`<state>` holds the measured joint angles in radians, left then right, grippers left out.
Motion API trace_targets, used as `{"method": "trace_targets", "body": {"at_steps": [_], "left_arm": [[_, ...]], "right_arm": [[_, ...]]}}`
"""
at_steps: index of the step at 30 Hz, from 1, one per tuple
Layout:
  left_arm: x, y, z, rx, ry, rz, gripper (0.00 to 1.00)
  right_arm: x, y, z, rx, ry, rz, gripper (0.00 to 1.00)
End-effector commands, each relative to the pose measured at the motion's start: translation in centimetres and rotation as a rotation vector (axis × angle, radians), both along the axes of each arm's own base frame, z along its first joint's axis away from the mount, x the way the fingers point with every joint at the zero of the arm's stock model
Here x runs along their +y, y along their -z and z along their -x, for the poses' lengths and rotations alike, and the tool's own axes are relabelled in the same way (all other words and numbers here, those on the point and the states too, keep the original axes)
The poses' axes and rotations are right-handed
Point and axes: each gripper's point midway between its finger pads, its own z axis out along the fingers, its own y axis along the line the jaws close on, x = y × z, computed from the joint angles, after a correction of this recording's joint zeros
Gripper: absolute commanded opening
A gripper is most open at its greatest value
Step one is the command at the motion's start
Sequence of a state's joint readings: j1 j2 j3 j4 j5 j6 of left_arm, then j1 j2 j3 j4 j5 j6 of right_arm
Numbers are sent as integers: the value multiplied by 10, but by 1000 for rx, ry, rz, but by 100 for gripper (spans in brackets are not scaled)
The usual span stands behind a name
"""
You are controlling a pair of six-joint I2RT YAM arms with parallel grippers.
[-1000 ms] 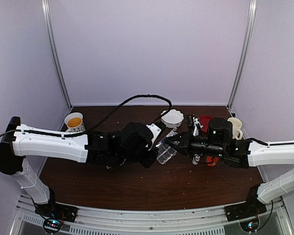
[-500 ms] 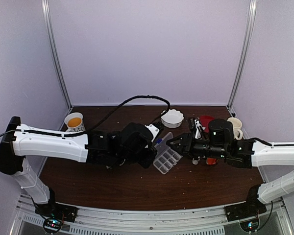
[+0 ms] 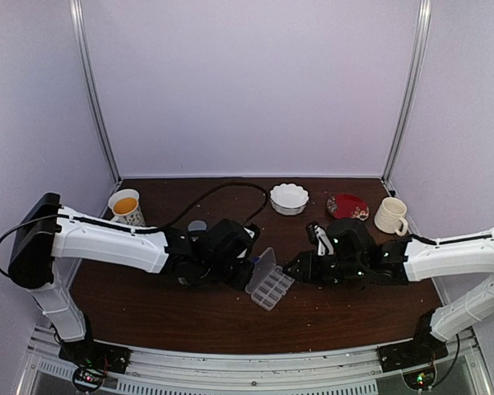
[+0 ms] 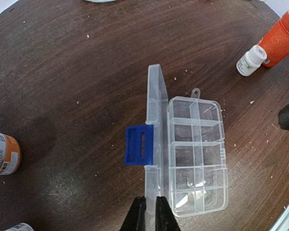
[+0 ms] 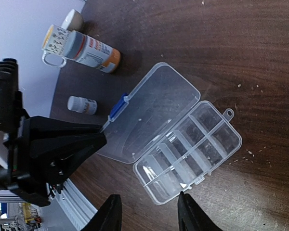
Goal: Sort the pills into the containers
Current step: Place the pill container at the center of the board.
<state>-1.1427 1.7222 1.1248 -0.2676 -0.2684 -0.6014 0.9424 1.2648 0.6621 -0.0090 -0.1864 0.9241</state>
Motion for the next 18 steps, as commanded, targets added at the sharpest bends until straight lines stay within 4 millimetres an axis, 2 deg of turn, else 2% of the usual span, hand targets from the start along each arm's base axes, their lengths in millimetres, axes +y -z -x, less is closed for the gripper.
{"method": "trace_targets", "body": {"at_steps": [1, 3, 7, 10, 13, 18], "left_arm": [[-17, 2, 4, 25, 15, 92, 8], [-18, 11, 6, 39, 16, 93, 8], [-18, 24, 9, 66, 20, 92, 8], [-17, 27, 9, 68, 14, 87, 9], [-17, 28, 9, 68, 9, 85, 10], [-16, 28, 8, 69, -1, 84, 12]], "right_arm": [[11, 20, 5, 22, -68, 71, 40], [16, 32, 6, 47, -82, 90, 37], [22, 48, 8, 78, -104, 107, 22], [22, 57, 7, 84, -105, 137, 9], [18, 69, 8, 99, -109, 179, 0], [9, 84, 14, 123, -108, 215, 0]]}}
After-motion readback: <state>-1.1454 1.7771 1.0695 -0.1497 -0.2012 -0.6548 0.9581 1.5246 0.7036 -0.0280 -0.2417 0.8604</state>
